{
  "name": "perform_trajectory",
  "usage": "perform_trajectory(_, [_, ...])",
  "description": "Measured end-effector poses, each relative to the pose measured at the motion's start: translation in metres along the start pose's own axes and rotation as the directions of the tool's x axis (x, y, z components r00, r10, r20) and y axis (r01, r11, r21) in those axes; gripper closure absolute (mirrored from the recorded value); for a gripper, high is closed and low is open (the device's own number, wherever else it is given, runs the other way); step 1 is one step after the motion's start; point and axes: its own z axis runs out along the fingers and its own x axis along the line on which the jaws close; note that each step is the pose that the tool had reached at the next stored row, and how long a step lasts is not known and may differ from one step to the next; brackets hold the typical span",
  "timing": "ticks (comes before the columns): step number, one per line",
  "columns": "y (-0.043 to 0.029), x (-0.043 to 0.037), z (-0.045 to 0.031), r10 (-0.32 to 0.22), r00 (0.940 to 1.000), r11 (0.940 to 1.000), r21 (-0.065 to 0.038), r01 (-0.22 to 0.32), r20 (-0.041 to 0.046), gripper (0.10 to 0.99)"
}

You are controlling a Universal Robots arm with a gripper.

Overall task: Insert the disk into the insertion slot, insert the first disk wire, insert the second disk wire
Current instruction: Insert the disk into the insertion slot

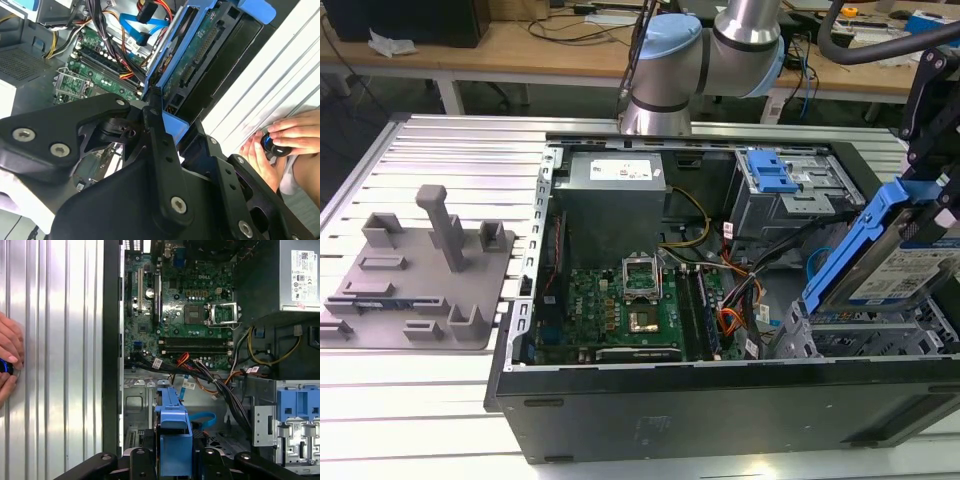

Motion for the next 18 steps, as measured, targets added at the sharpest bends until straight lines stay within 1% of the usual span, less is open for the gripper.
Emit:
perform_trajectory(14, [-0.0006, 0.0011, 0.0090, 0.005, 1.0000, 1.0000, -0.001, -0.005, -0.0007, 0.722])
perform_trajectory(18, [-0.0007, 0.0013, 0.0129, 0.006, 1.0000, 1.0000, -0.001, -0.006, 0.0001, 0.722])
